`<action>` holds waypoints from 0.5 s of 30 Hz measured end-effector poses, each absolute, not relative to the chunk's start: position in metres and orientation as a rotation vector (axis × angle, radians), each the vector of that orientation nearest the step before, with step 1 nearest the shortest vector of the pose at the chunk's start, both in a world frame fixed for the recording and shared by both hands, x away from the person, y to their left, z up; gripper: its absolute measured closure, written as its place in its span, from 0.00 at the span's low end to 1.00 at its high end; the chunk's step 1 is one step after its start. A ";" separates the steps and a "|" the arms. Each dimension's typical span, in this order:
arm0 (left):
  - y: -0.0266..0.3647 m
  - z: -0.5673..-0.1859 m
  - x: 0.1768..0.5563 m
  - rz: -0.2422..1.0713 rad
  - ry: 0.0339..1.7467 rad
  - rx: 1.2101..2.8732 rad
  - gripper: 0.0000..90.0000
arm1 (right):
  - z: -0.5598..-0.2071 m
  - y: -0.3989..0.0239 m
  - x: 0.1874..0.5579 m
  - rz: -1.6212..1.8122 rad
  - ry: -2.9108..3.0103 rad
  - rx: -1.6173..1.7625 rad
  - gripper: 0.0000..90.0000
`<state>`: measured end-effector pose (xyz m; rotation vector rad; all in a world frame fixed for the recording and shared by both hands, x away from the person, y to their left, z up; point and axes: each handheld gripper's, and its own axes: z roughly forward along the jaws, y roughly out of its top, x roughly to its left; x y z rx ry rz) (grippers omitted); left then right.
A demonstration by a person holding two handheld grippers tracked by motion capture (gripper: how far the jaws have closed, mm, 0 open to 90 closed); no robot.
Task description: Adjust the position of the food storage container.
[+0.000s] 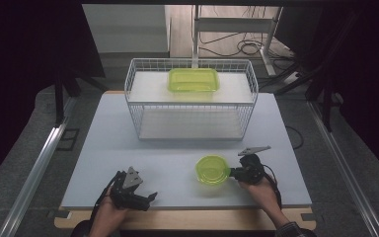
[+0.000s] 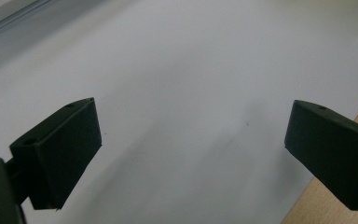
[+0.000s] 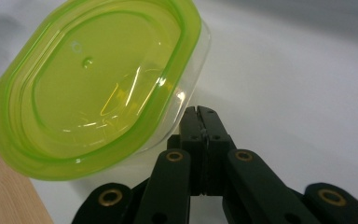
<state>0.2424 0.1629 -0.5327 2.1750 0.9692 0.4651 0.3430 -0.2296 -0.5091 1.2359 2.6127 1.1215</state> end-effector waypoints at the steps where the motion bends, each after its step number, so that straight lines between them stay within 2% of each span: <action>1: 0.163 -0.533 0.242 0.465 0.969 2.175 0.04 | -0.509 -0.227 0.344 1.125 2.618 1.236 0.99; 15: 0.162 -0.533 0.242 0.465 0.963 2.178 0.04 | -0.514 -0.175 0.355 1.165 2.697 1.147 0.99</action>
